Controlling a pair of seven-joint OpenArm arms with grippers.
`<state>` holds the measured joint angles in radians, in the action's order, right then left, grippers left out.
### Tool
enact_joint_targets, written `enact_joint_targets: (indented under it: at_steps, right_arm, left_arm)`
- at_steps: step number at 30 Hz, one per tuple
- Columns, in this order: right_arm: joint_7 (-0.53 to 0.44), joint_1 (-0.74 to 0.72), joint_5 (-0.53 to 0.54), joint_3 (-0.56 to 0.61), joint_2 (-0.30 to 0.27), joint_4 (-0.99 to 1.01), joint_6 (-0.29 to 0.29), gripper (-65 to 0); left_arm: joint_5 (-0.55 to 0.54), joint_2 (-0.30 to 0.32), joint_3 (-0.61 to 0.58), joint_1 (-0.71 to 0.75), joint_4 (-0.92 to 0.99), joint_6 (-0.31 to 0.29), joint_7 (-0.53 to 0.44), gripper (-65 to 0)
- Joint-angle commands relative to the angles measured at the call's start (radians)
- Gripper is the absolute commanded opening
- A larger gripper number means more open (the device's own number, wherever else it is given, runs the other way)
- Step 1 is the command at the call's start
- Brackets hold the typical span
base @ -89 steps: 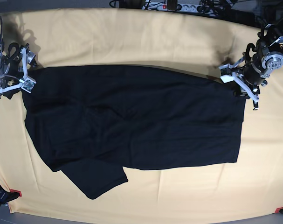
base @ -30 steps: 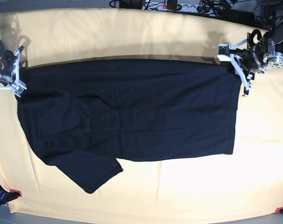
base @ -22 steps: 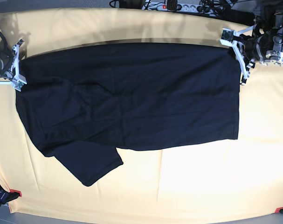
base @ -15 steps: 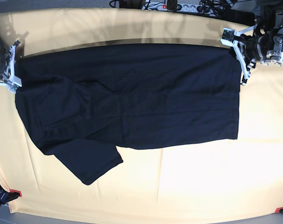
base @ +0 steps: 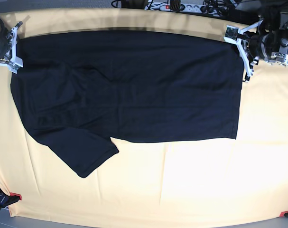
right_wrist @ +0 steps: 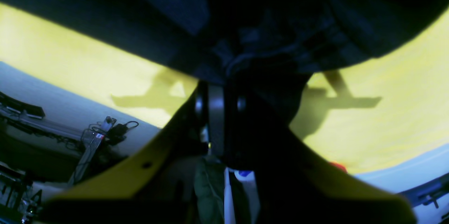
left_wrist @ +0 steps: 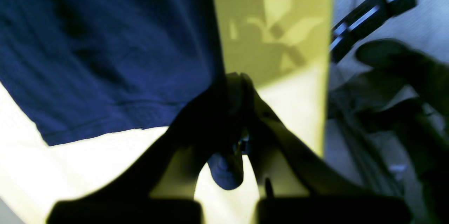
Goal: Fold the T-shirt properly
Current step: 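Drag the folded shirt with both grippers toward the robot, then open both grippers and release the shirt edge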
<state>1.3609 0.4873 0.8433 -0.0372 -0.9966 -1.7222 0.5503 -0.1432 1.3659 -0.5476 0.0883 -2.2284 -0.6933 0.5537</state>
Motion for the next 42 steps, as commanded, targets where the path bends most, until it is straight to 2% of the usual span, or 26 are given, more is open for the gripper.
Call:
enact_joint_targets:
  at_steps: [1, 4, 10, 14, 19, 25, 28, 29, 30, 32, 33, 35, 36, 42]
  right_arm:
    - [0.035, 0.018, -0.032, -0.01, -0.02, -0.002, -0.002, -65.0]
    - [0.035, 0.047, -0.039, -0.035, -0.02, -0.007, -0.001, -65.0]
    - [0.035, 0.124, -0.034, -0.097, -0.02, -0.007, 0.0, -65.0]
    - [0.035, 0.154, -0.028, -0.103, -0.02, -0.007, 0.0, -65.0]
    - [0.035, 0.153, -0.028, -0.103, -0.013, -0.012, 0.0, -65.0]
    - [0.035, 0.153, -0.027, -0.103, -0.013, -0.012, -0.005, -65.0]
    - [0.035, 0.152, -0.027, -0.103, -0.013, -0.012, -0.029, -65.0]
    - [0.035, 0.152, -0.028, -0.103, -0.013, -0.012, -0.04, -60.3]
    - [0.035, 0.152, -0.028, -0.103, -0.013, -0.012, -0.05, -52.1]
    - [0.035, 0.153, -0.001, -0.103, -0.013, -0.015, -0.048, -38.0]
    - [0.035, 0.153, 0.021, -0.103, -0.013, -0.019, -0.042, -34.2]
    - [0.035, 0.153, 0.055, -0.103, -0.013, -0.019, -0.029, -32.1]
    - [0.035, 0.153, 0.064, -0.103, -0.012, -0.019, -0.028, -31.7]
    - [0.035, 0.15, 0.069, -0.103, -0.015, -0.049, -0.031, -31.7]
  left_arm:
    - [-0.018, 0.025, 0.012, -0.011, -0.01, -0.005, 0.005, -65.0]
    - [-0.067, 0.026, 0.012, -0.011, -0.01, -0.005, 0.031, -65.0]
    - [-0.09, 0.026, 0.012, -0.011, -0.01, -0.005, 0.053, -65.0]
    - [-0.159, 0.031, 0.012, -0.011, -0.018, -0.005, 0.065, -65.0]
    - [-0.255, 0.034, 0.012, -0.002, -0.042, -0.005, 0.134, -65.0]
    - [-0.246, 0.033, 0.012, 0.036, -0.042, -0.005, 0.159, -65.0]
    - [-0.22, 0.033, 0.012, 0.036, -0.042, -0.005, 0.159, -65.0]
    - [-0.221, 0.033, 0.012, 0.036, -0.042, -0.005, 0.158, -65.0]
    - [-0.221, 0.033, 0.012, 0.036, -0.042, -0.005, 0.158, -61.6]
    - [-0.221, 0.033, 0.012, 0.035, -0.042, -0.005, 0.158, -47.7]
    - [-0.221, 0.033, 0.012, 0.036, -0.042, -0.005, 0.158, -40.7]
    - [-0.221, 0.033, 0.012, 0.036, -0.042, -0.005, 0.156, -30.2]
    - [-0.222, 0.033, 0.012, 0.036, -0.042, -0.005, 0.156, -28.2]
    - [-0.229, 0.033, 0.012, 0.035, -0.042, -0.005, 0.157, -27.9]
